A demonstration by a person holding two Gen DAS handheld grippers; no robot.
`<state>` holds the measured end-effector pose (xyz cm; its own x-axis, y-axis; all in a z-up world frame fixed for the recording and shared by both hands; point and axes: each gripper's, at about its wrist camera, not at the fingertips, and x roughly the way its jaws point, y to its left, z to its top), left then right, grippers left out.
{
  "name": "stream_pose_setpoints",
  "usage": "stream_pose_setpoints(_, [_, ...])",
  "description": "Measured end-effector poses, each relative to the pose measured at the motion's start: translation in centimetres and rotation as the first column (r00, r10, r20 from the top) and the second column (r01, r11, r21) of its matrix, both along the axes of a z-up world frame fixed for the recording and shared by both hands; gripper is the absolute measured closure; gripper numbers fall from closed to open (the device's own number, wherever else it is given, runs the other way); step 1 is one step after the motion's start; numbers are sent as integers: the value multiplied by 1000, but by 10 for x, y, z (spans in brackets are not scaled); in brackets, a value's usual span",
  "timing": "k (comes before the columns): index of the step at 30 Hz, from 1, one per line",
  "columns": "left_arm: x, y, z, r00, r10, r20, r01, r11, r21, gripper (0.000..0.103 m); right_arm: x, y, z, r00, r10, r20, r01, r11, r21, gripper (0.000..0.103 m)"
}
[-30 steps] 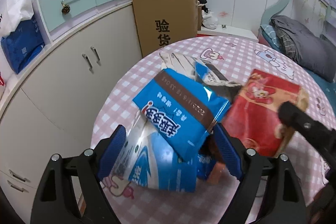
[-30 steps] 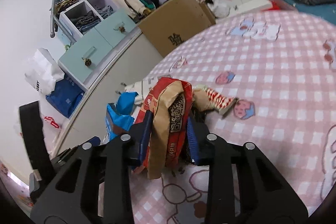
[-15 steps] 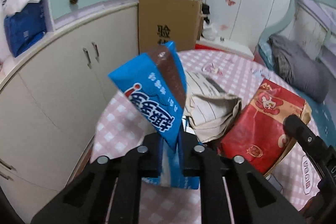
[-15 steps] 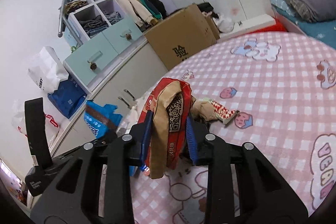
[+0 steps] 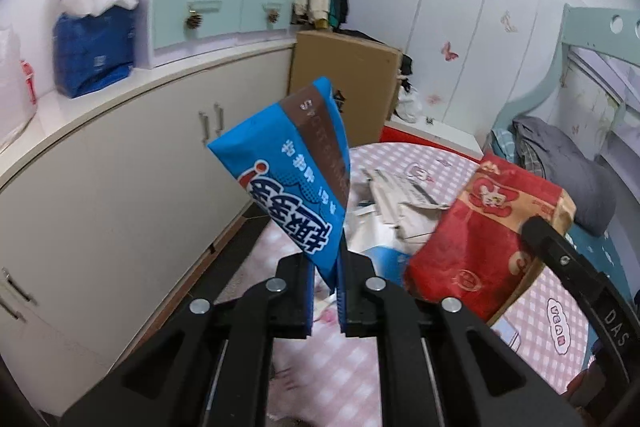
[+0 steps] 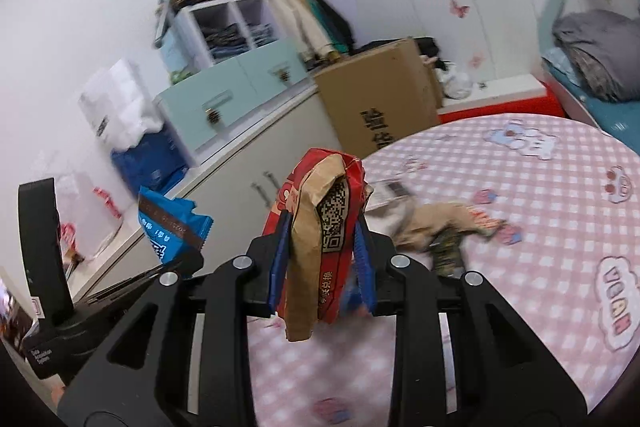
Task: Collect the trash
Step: 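Carry both bags over the wastebasket and release them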
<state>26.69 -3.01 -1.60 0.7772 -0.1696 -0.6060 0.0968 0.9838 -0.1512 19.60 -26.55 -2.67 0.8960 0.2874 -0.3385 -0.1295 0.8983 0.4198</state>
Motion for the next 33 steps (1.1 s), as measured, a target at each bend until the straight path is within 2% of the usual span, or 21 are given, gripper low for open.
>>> stream_pose_setpoints(4, [-17, 39, -3, 998, 56, -2, -56, 998, -3, 95, -3, 58, 3, 996, 90, -2, -90, 995, -49, 74])
stream_pose_setpoints(9, [-29, 97, -17, 989, 142, -43, -142, 990, -12, 95, -3, 126, -5, 980, 196, -25, -198, 975, -103, 74])
stream_pose_setpoints(15, [-35, 166, -52, 961, 244, -129, -248, 969, -12, 94, 3, 206, -30, 950, 300, -89, -311, 935, -171, 74])
stream_pose_setpoints(22, [-27, 227, -101, 908, 345, -238, -354, 935, 6, 94, 23, 259, -71, 922, 349, -169, -378, 906, -192, 71])
stream_pose_setpoints(24, [-23, 240, -114, 895, 358, -265, -369, 930, 12, 94, 30, 270, -82, 918, 357, -175, -386, 904, -185, 61])
stream_pose_setpoints(25, [-19, 244, -118, 890, 363, -275, -373, 928, 14, 94, 33, 274, -87, 917, 355, -181, -387, 903, -188, 45])
stream_pose_setpoints(29, [-11, 253, -138, 874, 369, -316, -381, 924, 24, 94, 44, 285, -108, 903, 359, -236, -403, 898, -176, 44])
stream_pose_setpoints(33, [-4, 253, -149, 869, 355, -344, -371, 928, 21, 94, 48, 284, -113, 901, 354, -252, -403, 897, -182, 44])
